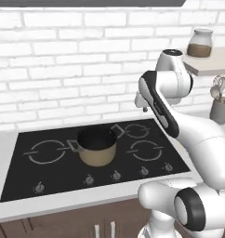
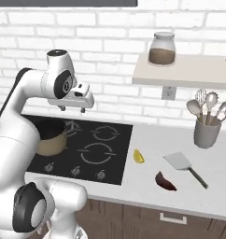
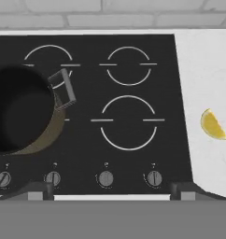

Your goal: Put the potato and lemon wedge in the pot. Retrieve the spatula and lightly stir the vegetables in the pot.

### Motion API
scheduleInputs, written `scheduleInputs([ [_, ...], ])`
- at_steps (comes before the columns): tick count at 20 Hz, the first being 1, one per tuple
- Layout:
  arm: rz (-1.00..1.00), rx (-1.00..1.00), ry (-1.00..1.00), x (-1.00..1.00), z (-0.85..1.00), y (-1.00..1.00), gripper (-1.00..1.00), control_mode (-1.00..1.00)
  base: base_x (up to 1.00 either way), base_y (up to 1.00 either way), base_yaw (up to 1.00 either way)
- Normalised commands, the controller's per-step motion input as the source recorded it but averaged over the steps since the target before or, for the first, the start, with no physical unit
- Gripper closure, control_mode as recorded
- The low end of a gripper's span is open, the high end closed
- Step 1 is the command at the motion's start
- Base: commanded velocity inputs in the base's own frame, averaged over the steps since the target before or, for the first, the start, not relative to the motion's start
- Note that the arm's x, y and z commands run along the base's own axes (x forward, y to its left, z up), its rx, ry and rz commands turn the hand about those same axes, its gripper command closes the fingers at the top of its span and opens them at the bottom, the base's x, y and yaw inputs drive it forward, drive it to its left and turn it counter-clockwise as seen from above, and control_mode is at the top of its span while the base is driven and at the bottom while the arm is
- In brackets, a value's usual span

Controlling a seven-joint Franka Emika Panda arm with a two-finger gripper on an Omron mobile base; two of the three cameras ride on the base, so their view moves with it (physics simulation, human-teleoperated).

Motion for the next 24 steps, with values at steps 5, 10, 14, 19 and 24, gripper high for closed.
scheduleInputs([
  [5,0.0,0.0,0.0,0.0,0.0,0.0,-1.0,1.0,0.18,-0.52,-0.1],
  [10,0.0,0.0,0.0,0.0,0.0,0.0,-1.0,1.0,0.23,-0.58,-0.17],
  [14,0.0,0.0,0.0,0.0,0.0,0.0,-1.0,1.0,0.24,-0.62,-0.13],
  [19,0.0,0.01,0.02,0.11,-0.02,-0.18,-1.0,-1.0,0.18,-0.26,-0.01],
  [24,0.0,0.0,0.11,0.1,-0.53,-0.59,-1.0,-1.0,0.0,0.0,0.0],
])
